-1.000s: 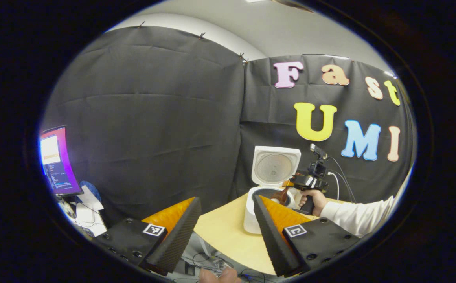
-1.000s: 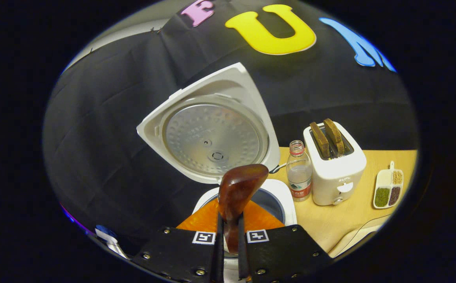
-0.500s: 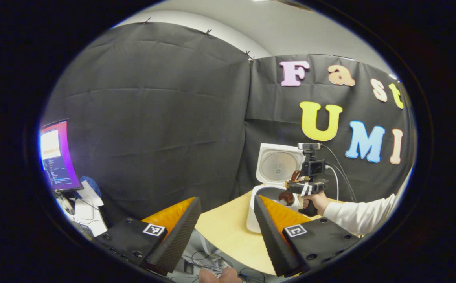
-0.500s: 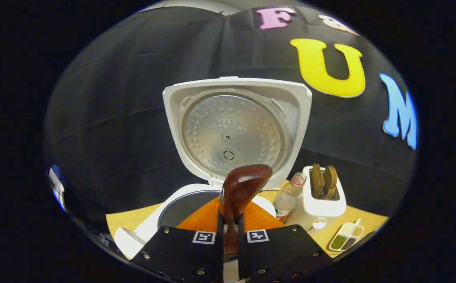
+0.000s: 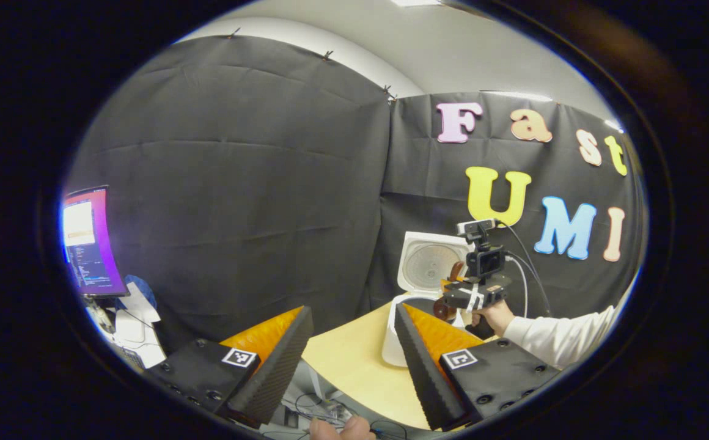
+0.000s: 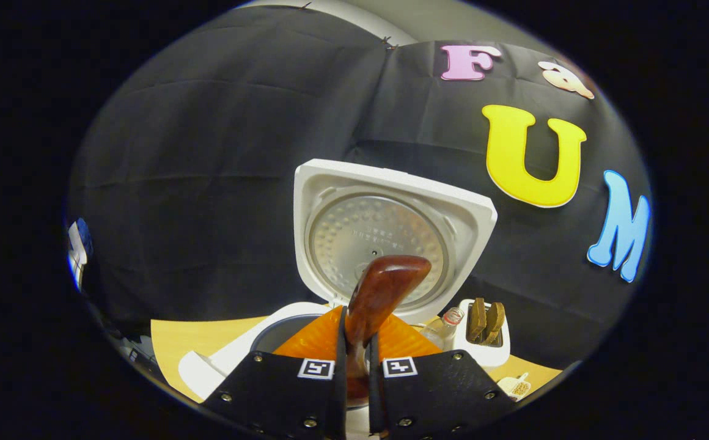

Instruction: Close the left gripper, press the button to open the rice cooker; take a wooden spoon from the chopstick holder with the right hand, scoop a spoonful of rice and pour it into the rice cooker, then put the wooden spoon back into the chopstick holder.

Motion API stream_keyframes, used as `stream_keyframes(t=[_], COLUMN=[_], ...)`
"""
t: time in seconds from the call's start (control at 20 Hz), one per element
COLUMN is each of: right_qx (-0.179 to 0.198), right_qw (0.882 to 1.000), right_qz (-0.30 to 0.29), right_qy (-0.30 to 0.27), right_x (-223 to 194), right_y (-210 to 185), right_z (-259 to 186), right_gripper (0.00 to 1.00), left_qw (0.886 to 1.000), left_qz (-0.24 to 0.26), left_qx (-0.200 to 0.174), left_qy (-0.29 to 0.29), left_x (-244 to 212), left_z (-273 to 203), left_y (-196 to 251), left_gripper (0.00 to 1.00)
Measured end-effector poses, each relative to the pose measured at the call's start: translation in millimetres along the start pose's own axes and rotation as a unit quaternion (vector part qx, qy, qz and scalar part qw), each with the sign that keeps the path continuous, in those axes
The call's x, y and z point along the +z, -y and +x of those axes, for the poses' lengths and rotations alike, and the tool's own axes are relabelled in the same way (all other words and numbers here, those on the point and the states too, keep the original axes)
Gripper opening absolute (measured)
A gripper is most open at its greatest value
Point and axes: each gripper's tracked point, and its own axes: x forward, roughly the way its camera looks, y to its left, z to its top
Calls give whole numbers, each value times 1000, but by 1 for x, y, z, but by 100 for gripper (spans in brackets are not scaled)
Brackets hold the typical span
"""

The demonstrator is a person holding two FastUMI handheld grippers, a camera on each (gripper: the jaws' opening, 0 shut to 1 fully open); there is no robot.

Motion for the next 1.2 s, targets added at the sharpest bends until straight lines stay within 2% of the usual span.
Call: stream_keyframes(t=[0.05,0.1,0.15,0.2,0.25,0.4,0.55,0.6,0.85,1.0,1.1,1.2], right_qx=[11,19,29,34,34,39,60,60,68,34,3,-45], right_qw=[999,996,989,979,969,948,904,895,858,865,864,862], right_qz=[37,86,145,201,241,312,422,441,509,500,503,504], right_qy=[-4,-10,-17,-24,-29,-42,-39,-33,-6,15,25,36], right_x=[3,6,8,8,7,6,14,17,34,31,20,1], right_y=[-2,-1,-1,1,7,14,16,22,53,96,125,165], right_z=[0,1,4,7,10,13,1,-8,-86,-149,-191,-232], right_gripper=[14,15,15,15,15,15,15,15,15,15,15,14], left_qw=[1000,1000,1000,1000,1000,1000,1000,1000,997,993,989,985], left_qz=[-1,-1,-1,-2,-4,-12,-18,-20,-38,-43,-49,-63], left_qx=[-1,-1,0,2,5,16,12,7,-51,-100,-134,-161], left_qy=[3,5,6,6,7,10,17,23,47,41,34,25], left_x=[1,2,0,1,3,4,7,11,23,9,-4,-10], left_z=[-4,-6,-9,-11,-13,-19,-21,-21,-22,-23,-20,-18], left_y=[-1,-4,-8,-12,-17,-36,-42,-42,-25,-10,1,13], left_gripper=[88,94,88,94,94,94,94,89,89,89,89,89])
